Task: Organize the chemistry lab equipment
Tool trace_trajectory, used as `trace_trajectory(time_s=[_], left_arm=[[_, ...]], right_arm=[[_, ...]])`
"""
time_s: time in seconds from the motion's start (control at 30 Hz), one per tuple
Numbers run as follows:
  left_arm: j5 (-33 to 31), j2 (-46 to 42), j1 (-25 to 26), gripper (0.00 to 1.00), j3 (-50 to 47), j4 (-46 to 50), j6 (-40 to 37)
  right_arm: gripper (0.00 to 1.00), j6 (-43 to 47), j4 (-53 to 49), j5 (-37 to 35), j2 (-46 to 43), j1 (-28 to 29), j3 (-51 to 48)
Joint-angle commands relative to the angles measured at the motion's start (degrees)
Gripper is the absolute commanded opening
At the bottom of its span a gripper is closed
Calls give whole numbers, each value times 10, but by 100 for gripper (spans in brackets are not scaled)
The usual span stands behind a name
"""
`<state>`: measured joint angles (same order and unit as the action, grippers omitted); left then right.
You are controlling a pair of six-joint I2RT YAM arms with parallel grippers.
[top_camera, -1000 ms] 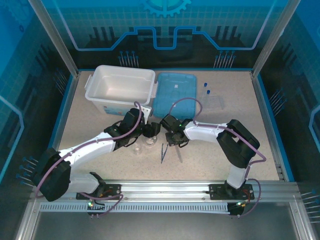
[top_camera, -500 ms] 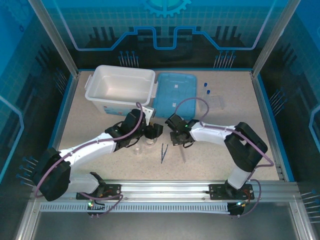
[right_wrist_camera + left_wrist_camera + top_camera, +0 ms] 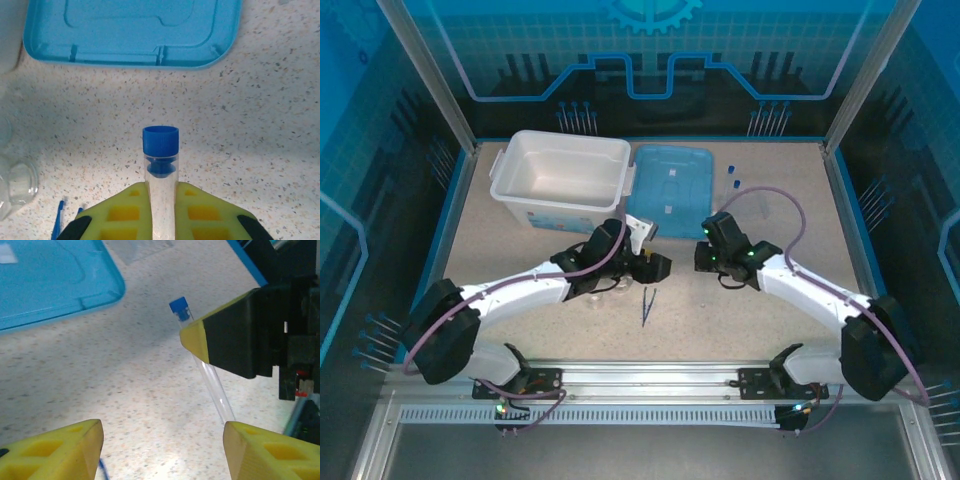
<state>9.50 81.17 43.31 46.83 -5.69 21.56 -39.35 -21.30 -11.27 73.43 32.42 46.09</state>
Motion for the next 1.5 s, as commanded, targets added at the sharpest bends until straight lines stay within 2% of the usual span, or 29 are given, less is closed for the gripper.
trace_trajectory(time_s=[0.0,0.33,0.5,0.97,1.33,1.47], left_arm=[[56,16,11,66,23,-51,38],[101,56,33,66,22,-128,92],[106,76,47,66,27,-145,99],[128,127,54,62,38,-193,125],[131,142,55,49,47,-195,130],[130,142,55,37,49,-193,128]], right_arm=[[13,-29,26,23,-27,-3,-9],[14,-62,39,10,-83,-18,-23],[14,-85,59,38,-101,-44,-32],[14,-141,112,71,-115,-44,-48],[14,-176,145,73,-128,-43,-60],[14,-178,149,74,-130,-41,-61]])
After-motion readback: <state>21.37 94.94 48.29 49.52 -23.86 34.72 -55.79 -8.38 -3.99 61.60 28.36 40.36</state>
